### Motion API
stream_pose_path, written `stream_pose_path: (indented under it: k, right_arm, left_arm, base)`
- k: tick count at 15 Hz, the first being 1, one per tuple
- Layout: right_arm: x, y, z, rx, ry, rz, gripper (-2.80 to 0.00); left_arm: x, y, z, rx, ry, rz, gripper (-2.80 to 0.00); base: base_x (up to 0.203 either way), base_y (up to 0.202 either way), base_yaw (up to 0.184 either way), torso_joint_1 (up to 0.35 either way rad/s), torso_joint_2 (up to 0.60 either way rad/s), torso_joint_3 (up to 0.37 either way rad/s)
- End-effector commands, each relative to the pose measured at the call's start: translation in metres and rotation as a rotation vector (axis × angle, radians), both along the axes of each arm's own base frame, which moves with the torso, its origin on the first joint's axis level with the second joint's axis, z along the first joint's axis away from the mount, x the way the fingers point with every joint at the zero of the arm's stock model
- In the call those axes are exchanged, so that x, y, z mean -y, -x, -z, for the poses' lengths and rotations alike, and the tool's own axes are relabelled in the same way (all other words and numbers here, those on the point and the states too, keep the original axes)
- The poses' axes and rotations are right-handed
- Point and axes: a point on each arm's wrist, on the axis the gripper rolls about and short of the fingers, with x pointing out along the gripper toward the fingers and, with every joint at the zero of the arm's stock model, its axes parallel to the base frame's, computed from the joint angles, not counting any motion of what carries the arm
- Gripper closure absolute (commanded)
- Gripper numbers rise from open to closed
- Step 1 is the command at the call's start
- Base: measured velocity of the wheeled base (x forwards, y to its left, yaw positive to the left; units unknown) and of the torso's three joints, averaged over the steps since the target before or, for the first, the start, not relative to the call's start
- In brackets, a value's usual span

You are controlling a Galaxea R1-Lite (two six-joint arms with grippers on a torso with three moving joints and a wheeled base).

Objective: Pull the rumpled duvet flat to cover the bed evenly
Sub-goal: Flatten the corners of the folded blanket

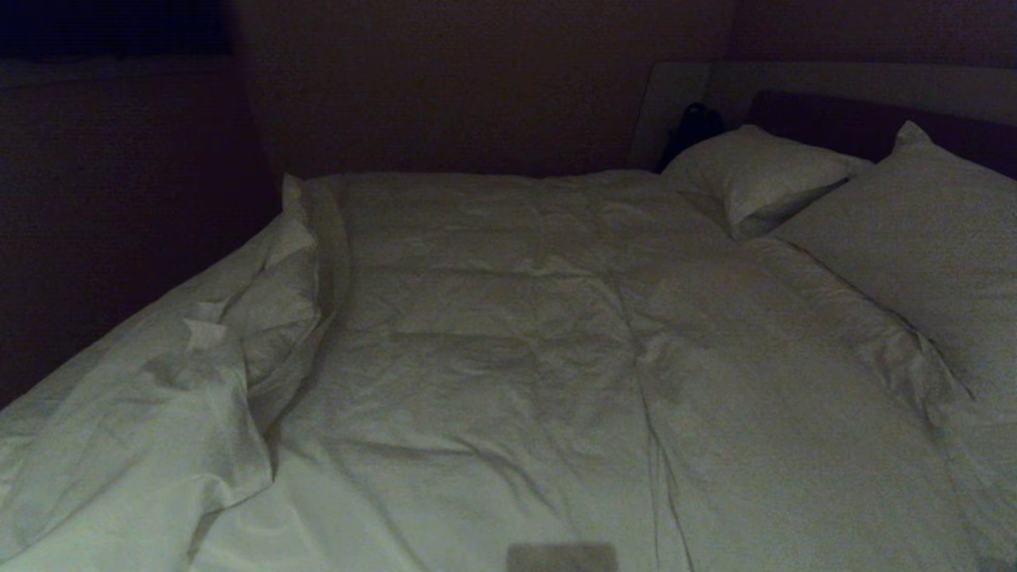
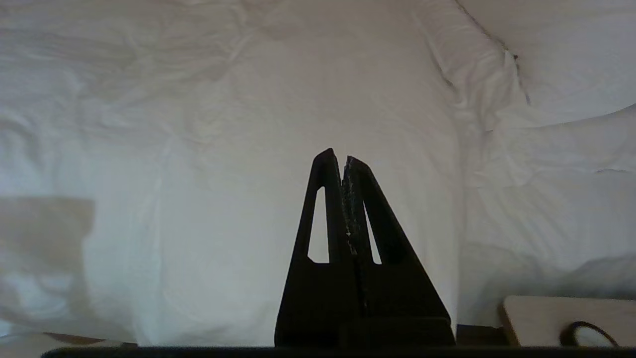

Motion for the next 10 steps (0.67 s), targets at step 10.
stream_pose_path:
  k: [10]
  right_arm:
    - [0.0002, 0.0003, 0.0000, -0.001, 0.009, 0.010, 0.00]
  left_arm:
    - [0.0000, 0.0000, 0.0000, 0.000, -0.001, 0.000, 0.00]
  base:
    - [0.000, 0.000, 0.000, 0.000, 0.00, 0.000]
